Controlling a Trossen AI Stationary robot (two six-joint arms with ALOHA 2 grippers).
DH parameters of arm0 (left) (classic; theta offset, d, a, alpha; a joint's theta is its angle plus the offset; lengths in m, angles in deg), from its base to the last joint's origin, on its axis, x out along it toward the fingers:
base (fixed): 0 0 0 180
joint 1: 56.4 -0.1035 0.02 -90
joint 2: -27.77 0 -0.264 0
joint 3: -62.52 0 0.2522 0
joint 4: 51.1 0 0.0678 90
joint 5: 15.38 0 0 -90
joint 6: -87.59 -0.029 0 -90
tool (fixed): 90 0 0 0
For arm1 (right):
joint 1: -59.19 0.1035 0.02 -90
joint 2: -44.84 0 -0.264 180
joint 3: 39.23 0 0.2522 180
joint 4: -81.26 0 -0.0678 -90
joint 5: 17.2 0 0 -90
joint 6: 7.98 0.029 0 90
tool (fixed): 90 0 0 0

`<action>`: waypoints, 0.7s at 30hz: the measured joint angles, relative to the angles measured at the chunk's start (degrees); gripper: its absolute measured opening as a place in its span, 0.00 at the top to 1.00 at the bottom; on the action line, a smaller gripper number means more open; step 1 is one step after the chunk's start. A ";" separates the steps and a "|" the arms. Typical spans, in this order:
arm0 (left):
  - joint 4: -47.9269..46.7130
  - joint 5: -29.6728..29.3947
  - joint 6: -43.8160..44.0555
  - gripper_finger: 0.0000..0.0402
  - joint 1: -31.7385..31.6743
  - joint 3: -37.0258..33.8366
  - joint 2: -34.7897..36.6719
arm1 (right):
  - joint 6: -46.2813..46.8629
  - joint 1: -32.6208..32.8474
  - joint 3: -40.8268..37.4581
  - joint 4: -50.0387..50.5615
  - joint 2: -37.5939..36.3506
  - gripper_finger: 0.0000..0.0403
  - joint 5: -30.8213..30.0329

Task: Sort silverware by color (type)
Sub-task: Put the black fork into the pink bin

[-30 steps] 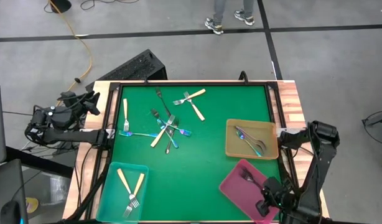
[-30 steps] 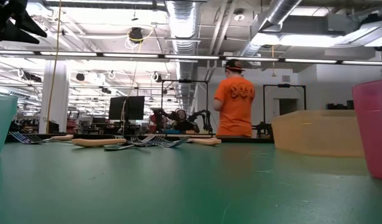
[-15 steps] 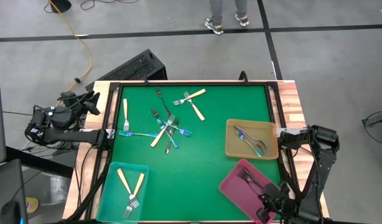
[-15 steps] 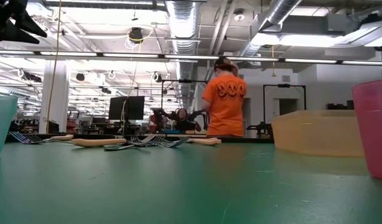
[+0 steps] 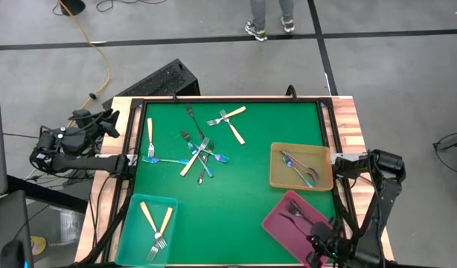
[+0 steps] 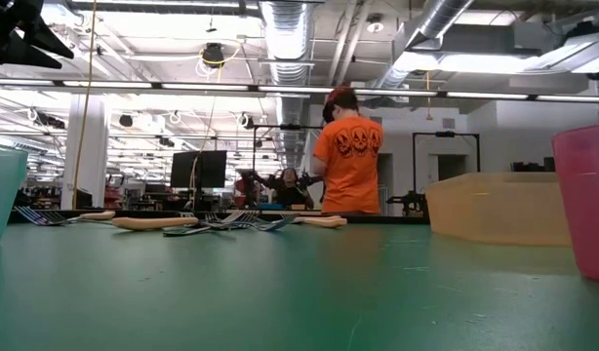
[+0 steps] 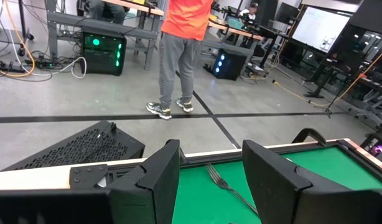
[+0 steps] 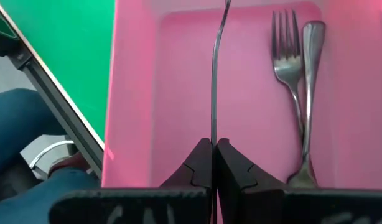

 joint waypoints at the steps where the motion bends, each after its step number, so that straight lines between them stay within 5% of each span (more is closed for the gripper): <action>1: 0.00 0.00 0.00 0.61 -0.01 -0.01 0.00 | -0.49 -0.20 0.00 -0.06 0.00 0.94 0.00; 21: 0.00 -0.02 0.00 0.61 -0.01 -0.02 0.00 | -1.01 -0.08 -3.42 -4.04 -0.02 0.94 1.29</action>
